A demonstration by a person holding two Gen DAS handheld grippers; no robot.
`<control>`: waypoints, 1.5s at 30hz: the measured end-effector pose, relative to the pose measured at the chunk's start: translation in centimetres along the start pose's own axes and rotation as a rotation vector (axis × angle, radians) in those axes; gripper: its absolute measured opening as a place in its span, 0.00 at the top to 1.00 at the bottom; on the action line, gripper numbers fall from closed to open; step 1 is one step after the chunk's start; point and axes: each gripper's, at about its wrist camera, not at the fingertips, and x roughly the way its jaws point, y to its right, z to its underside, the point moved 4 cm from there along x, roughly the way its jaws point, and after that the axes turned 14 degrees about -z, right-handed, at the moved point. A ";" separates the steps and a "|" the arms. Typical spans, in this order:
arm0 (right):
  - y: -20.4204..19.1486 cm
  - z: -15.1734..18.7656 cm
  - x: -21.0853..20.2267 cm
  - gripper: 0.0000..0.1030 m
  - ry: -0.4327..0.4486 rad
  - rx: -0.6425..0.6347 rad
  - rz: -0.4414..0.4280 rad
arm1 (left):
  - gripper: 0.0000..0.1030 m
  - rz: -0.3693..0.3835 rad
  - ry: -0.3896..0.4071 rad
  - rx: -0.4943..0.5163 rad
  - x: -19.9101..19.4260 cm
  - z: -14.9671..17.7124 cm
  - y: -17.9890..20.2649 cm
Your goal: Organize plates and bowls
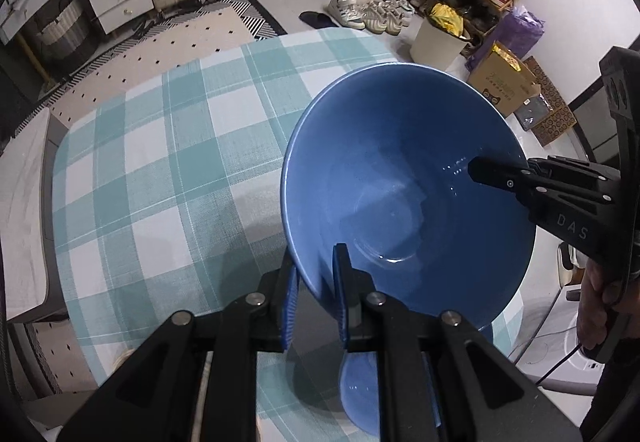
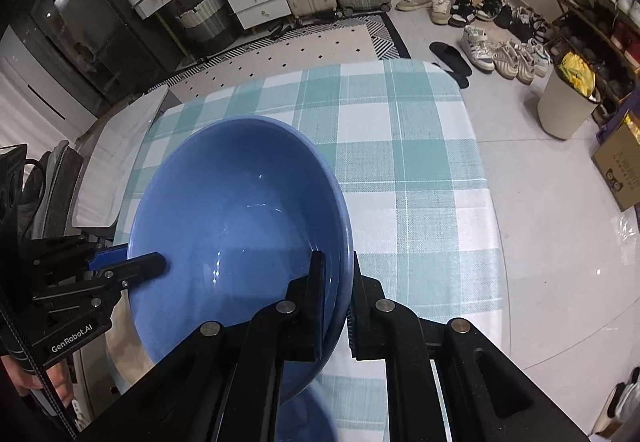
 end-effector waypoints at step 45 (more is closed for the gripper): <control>-4.4 15.9 -0.8 0.90 -0.018 -0.048 0.052 | 0.86 -0.141 0.041 0.079 -0.4 14.9 3.3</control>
